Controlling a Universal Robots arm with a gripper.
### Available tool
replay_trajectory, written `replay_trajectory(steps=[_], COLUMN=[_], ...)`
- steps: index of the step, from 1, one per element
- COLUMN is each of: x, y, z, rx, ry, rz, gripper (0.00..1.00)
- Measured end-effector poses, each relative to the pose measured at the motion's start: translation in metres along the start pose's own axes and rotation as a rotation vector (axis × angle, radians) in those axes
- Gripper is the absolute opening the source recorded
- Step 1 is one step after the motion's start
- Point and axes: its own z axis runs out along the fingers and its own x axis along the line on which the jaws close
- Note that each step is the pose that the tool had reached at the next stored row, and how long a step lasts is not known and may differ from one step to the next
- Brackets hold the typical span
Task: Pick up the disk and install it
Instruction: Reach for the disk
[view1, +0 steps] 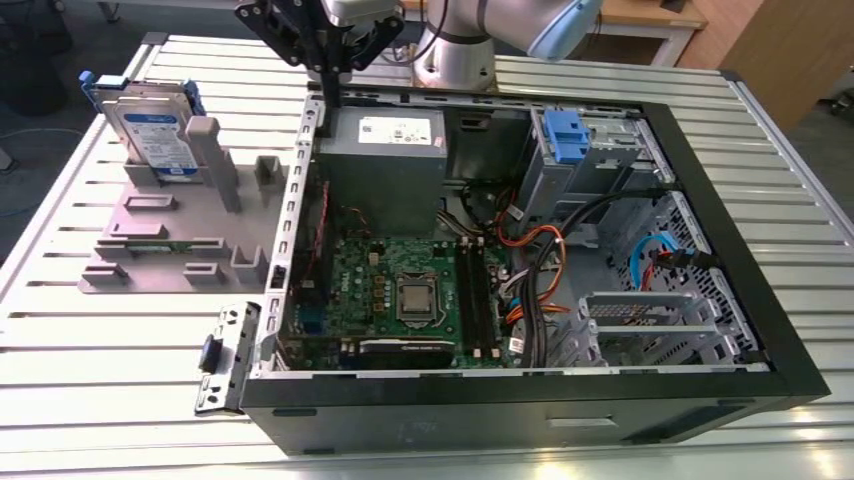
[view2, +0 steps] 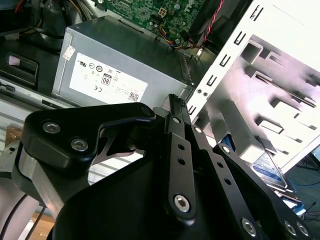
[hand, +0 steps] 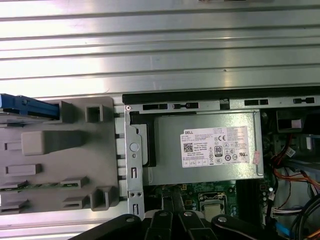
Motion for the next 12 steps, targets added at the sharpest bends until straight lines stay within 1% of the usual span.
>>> replay_trajectory(steps=[12], x=[0.0035], y=[-0.0003], z=[0.0000], rx=[-0.0001], ry=[0.0000], rz=[0.000], gripper=[0.10])
